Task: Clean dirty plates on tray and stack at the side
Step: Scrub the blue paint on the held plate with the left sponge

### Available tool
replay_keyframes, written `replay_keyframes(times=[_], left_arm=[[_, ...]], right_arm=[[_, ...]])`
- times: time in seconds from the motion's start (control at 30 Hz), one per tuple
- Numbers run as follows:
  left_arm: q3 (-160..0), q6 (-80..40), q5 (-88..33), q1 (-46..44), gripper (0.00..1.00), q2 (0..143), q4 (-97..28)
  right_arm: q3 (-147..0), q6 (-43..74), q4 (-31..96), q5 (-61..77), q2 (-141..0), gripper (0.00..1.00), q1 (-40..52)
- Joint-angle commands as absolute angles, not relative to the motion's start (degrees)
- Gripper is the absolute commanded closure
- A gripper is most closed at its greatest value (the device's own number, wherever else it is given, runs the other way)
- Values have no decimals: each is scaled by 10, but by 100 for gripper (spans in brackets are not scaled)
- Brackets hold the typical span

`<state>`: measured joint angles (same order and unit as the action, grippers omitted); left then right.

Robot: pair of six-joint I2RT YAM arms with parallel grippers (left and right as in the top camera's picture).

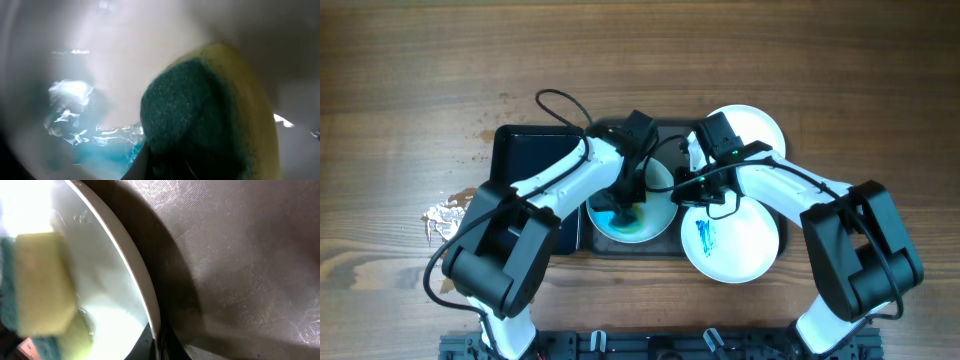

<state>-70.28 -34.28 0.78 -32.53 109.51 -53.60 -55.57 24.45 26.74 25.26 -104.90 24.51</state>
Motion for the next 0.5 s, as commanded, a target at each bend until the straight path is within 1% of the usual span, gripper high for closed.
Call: replay_keyframes(times=[0.0, 0.03, 0.07, 0.3, 0.47], left_arm=[[-724, -382, 204, -299, 96, 1117, -570], [-743, -398, 224, -299, 96, 1114, -589], [-769, -390, 213, -299, 96, 1110, -599], [-830, -333, 42, -303, 96, 1087, -614], [-846, -329, -6, -289, 96, 1042, -649]], right_arm=[[-548, 244, 275, 218, -1062, 96, 236], [-548, 244, 275, 218, -1062, 96, 236], [-548, 244, 275, 218, -1062, 96, 236], [-548, 244, 275, 218, -1062, 96, 236], [-548, 244, 277, 219, -1062, 96, 236]])
